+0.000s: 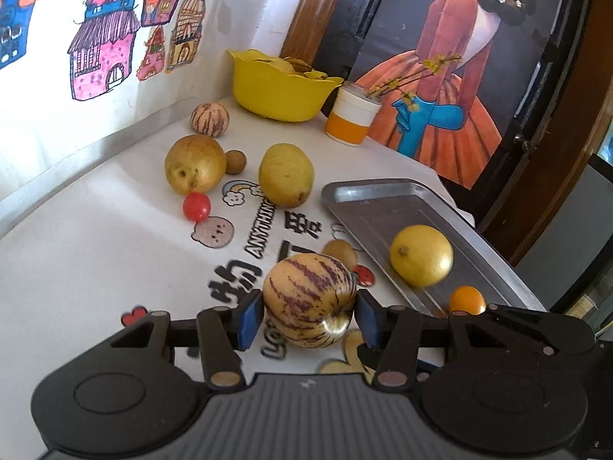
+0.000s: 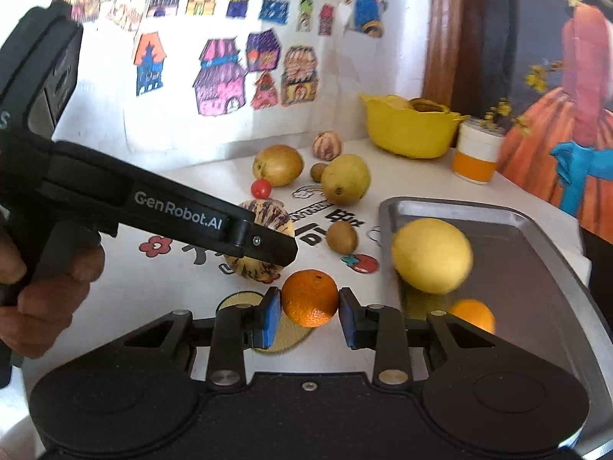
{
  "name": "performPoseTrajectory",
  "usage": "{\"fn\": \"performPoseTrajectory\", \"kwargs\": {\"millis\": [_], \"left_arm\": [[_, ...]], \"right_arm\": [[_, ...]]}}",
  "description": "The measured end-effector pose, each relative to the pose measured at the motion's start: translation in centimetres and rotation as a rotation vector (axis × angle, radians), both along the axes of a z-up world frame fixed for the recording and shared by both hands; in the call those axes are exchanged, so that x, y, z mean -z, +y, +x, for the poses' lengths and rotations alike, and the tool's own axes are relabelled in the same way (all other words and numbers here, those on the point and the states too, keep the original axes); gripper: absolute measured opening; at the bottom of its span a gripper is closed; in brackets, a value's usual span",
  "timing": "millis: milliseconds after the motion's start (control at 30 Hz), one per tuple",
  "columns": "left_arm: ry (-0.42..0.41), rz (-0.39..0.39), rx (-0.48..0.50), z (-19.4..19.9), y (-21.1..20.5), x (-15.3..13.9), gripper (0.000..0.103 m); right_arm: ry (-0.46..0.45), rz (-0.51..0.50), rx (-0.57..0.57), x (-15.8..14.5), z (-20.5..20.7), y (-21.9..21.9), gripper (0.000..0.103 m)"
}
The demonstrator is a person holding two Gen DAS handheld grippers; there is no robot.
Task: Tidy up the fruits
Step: 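Carry the tangerine and pepino melon into the tray and open both tools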
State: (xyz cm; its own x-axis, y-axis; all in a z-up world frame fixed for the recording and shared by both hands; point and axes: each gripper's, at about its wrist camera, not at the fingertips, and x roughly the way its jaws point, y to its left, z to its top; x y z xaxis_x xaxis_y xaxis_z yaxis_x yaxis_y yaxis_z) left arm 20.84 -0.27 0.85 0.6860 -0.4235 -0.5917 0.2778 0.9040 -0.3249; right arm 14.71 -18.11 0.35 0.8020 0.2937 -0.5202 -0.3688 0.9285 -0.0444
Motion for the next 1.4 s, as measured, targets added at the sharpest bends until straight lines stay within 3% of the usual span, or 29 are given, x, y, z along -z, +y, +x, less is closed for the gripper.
{"fn": "performPoseTrajectory", "kwargs": {"millis": [300,600,933,1400], "left_arm": [[-0.02,-0.019,0.055,-2.3,-3.9,-1.2,0.056],[-0.015,-0.037,0.139,-3.8,-9.8,-1.6,0.056],[0.008,0.011,0.196,-4.6,-14.2,-1.1,0.056],[0.047,0.03,0.176,-4.3,-14.6,-0.5,0.056]], "right_arm": [[-0.068,0.071,0.195,-1.6,-3.9,-6.1,0.034],[-0.076,0.092,0.344,-0.3,-5.2,-11.7,0.034],[-0.063,0.117,0.376,0.9,-6.1,-14.0,0.034],[-0.056,0.12,0.358,1.2,-6.2,-13.6,0.035]]}}
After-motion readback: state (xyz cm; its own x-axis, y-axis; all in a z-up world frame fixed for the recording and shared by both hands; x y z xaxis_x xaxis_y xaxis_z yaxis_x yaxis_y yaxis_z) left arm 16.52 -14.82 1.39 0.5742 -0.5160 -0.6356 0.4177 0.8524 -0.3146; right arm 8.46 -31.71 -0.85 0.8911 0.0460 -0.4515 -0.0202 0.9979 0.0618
